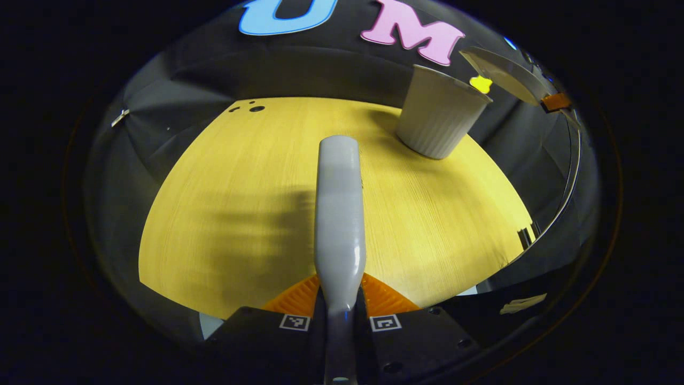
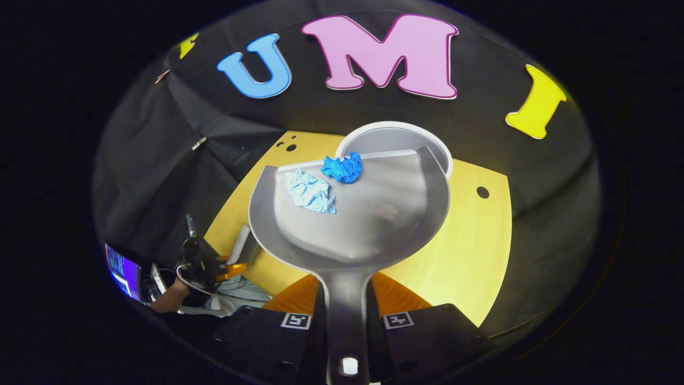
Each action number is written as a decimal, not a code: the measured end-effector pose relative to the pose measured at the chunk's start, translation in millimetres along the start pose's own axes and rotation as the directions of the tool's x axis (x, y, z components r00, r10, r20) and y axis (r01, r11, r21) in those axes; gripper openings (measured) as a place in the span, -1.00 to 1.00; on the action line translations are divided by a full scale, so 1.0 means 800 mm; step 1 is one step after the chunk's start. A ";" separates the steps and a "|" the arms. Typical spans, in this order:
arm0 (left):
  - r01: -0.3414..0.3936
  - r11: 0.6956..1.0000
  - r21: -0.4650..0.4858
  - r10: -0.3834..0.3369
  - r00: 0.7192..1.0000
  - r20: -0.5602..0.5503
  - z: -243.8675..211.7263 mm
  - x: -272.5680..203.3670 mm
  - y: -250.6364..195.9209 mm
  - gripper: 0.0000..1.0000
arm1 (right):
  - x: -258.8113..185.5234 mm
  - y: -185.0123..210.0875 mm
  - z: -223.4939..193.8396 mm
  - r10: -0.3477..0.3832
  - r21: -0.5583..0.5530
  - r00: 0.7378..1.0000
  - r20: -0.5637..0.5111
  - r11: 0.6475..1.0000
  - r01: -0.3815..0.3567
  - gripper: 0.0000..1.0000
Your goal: Pick up the small broom and dustpan from the desktop, sweep the trash into the dustpan with the broom, and then empty the trash into the garbage bin.
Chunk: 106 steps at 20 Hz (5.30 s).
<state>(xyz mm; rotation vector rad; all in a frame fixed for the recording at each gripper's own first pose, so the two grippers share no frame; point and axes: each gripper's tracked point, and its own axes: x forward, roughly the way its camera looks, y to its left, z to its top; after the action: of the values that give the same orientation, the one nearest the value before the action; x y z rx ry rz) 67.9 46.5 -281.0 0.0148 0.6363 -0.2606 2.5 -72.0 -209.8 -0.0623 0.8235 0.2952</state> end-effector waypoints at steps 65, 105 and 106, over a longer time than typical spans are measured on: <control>-0.178 0.964 -0.199 0.153 0.979 -0.133 0.022 0.041 -0.062 -0.47 | 0.041 -0.193 0.098 -0.399 -0.578 0.732 0.552 0.450 0.681 -0.32; -0.046 0.999 0.023 0.049 0.987 -0.153 -0.013 0.027 0.108 -0.48 | 0.083 0.216 -0.172 -0.113 0.046 0.984 0.134 0.993 0.108 -0.31; -0.044 0.999 0.022 0.047 0.986 -0.158 -0.010 0.034 0.106 -0.47 | 0.095 0.213 -0.188 -0.115 0.061 0.988 0.104 0.992 0.109 -0.31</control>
<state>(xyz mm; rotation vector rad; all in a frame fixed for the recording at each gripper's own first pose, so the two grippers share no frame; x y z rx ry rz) 104.6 122.6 -308.9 0.0683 0.7906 -0.2230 -104.4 83.8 -357.3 -0.0407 0.7180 0.1687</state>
